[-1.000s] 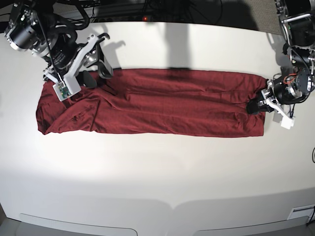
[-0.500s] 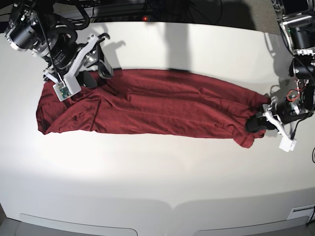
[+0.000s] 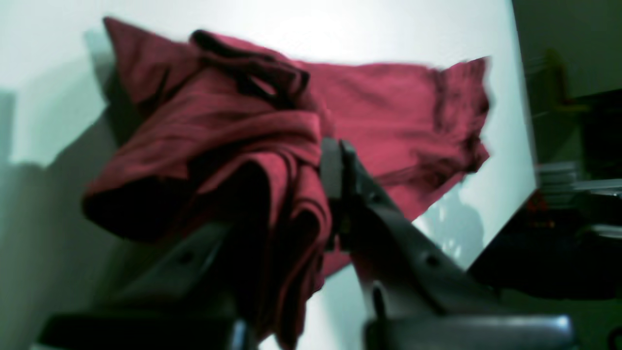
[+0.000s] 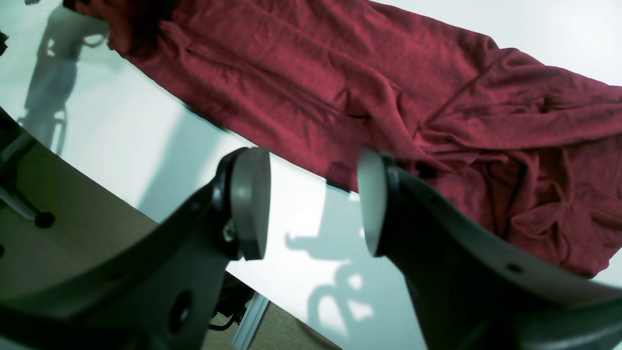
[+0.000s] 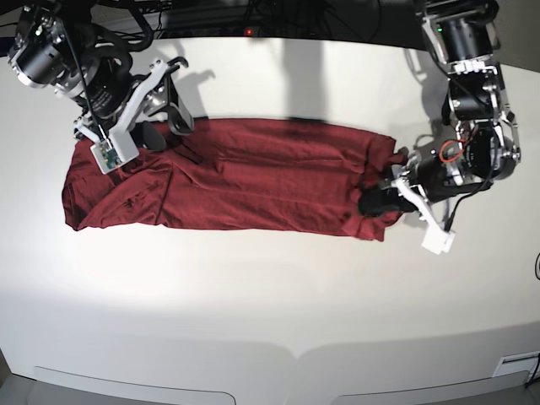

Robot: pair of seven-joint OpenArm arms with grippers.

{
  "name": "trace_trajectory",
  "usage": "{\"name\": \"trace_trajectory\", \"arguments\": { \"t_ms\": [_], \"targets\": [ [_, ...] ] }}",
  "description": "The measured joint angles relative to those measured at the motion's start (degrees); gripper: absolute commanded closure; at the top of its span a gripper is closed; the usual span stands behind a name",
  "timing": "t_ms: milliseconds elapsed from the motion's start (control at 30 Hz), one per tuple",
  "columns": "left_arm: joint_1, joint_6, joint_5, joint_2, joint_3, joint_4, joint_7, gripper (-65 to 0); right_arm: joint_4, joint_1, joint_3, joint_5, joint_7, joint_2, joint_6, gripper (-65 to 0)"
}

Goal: Fold the T-shirt properly
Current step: 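Fold the strip's end with the left gripper toward the right gripper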

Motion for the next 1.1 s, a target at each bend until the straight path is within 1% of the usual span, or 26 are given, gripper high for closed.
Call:
{"name": "trace_trajectory", "arguments": {
  "t_ms": [67, 100, 167, 200, 267, 333, 467, 567, 633, 700, 733, 1100],
  "targets": [
    [0.0, 0.0, 0.1, 1.9, 0.0, 0.2, -0.2, 0.0, 0.0, 0.0, 0.0, 0.0, 0.0, 0.0, 0.0, -29.5],
    [0.0, 0.0, 1.8, 3.1, 0.0, 0.2, -0.4, 0.0, 0.0, 0.0, 0.0, 0.0, 0.0, 0.0, 0.0, -29.5],
    [0.0, 0.3, 9.0, 5.6, 0.0, 0.2, -2.8, 0.0, 0.0, 0.0, 0.0, 0.5, 0.0, 0.0, 0.0, -29.5],
    [0.1, 0.4, 10.9, 6.5, 0.1, 0.2, -4.0, 0.0, 0.0, 0.0, 0.0, 1.1, 0.0, 0.0, 0.0, -29.5],
    [0.3, 0.4, 11.9, 7.6, 1.5, 0.2, -5.9, 0.0, 0.0, 0.0, 0.0, 3.0, 0.0, 0.0, 0.0, -29.5],
    [0.3, 0.4, 13.3, 8.3, 3.8, 0.2, -6.7, 0.0, 0.0, 0.0, 0.0, 3.0, 0.0, 0.0, 0.0, -29.5],
    [1.2, 0.4, 15.6, 9.1, 9.8, 0.2, -8.1, 0.0, 0.0, 0.0, 0.0, 3.0, 0.0, 0.0, 0.0, -29.5],
    [3.1, 0.4, 18.1, 9.3, 14.1, 0.2, -14.0, 0.0, 0.0, 0.0, 0.0, 3.0, 0.0, 0.0, 0.0, -29.5],
    [3.9, 0.5, 20.3, 9.2, 15.9, 0.2, -16.0, 0.0, 0.0, 0.0, 0.0, 3.0, 0.0, 0.0, 0.0, -29.5],
    [4.5, 2.3, 21.3, 9.1, 17.2, 0.2, -18.0, 0.0, 0.0, 0.0, 0.0, 3.0, 0.0, 0.0, 0.0, -29.5],
    [4.5, 2.5, 22.2, 9.1, 17.6, 0.2, -19.1, 0.0, 0.0, 0.0, 0.0, 3.0, 0.0, 0.0, 0.0, -29.5],
    [4.6, 2.7, 22.4, 9.1, 18.0, 0.2, -20.0, 0.0, 0.0, 0.0, 0.0, 3.0, 0.0, 0.0, 0.0, -29.5]
  ]
}}
